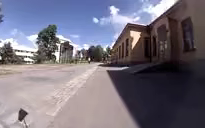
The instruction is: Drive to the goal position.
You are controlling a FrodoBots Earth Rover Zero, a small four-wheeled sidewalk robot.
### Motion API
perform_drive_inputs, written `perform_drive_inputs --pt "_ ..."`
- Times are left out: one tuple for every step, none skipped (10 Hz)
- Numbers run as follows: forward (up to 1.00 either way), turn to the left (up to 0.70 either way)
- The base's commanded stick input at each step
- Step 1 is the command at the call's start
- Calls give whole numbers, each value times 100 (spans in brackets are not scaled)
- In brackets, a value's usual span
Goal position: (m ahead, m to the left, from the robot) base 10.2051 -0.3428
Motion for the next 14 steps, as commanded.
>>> perform_drive_inputs --pt "85 0" --pt "85 0" --pt "85 0" --pt "85 0" --pt "85 0" --pt "85 0" --pt "85 0" --pt "85 0" --pt "85 -8" --pt "85 -34" --pt "85 -34" --pt "85 -34" --pt "85 -34" --pt "85 -34"
